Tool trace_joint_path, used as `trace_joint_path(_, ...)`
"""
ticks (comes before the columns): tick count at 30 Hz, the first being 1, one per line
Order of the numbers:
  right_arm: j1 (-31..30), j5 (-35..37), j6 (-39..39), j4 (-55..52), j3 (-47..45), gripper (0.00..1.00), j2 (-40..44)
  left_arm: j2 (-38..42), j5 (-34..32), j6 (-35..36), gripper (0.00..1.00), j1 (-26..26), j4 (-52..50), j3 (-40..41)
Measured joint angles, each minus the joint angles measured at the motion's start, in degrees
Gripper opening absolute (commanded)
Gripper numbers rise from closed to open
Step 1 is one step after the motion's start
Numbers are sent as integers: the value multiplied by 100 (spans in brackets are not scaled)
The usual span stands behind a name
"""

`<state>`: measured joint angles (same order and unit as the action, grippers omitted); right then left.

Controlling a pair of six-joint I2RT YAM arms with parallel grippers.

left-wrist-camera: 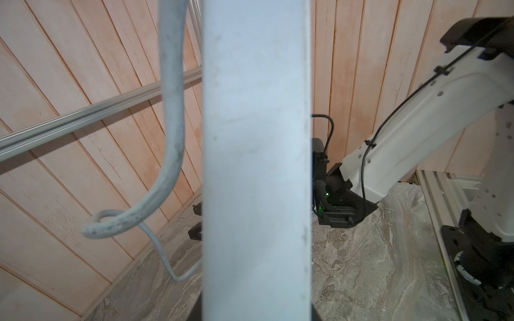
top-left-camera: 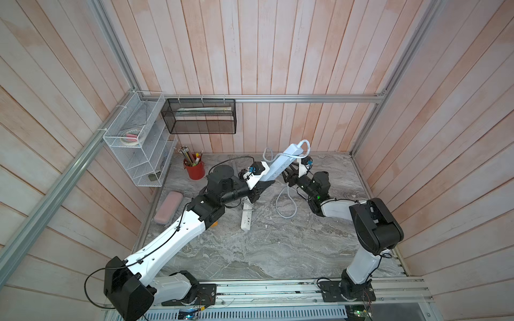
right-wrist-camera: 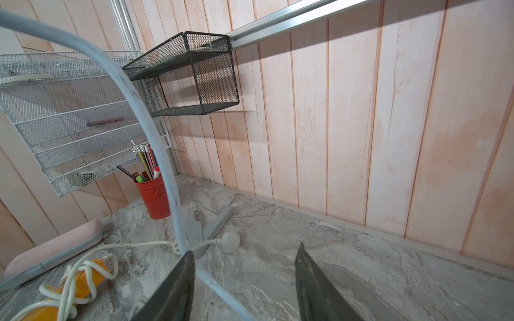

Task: Wrap the cord around the power strip
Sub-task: Wrap the power cord around the power strip.

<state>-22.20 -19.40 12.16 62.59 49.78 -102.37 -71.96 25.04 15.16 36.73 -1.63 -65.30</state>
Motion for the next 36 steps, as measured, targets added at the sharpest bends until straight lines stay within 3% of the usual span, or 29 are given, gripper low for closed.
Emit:
trace_joint_path(11,-376,-243,-238,-297,-160,66,144,-129,4,-59,0,-109,-527,-356)
trace_joint_path(18,-586,-203,-227,-638,1373,65,-953,-155,22,-164,0,-109,-610,-393)
trace_joint_path(22,-627,72,-328,-1025,2177,47,-1547,-155,13,-243,0,-122,-623,-393)
trace_joint_path(27,-682,284,-407,-1163,2199,3,-1764,-175,15,-420,0,-271,-621,-393)
trace_joint_path(32,-737,809,-765,-1421,1517,0,-1397,-310,0,-494,0,-654,-638,-411)
trace_joint_path(36,-874,1484,-1554,-1937,610,0,-511,-627,-179,-509,0,-1329,-678,-492)
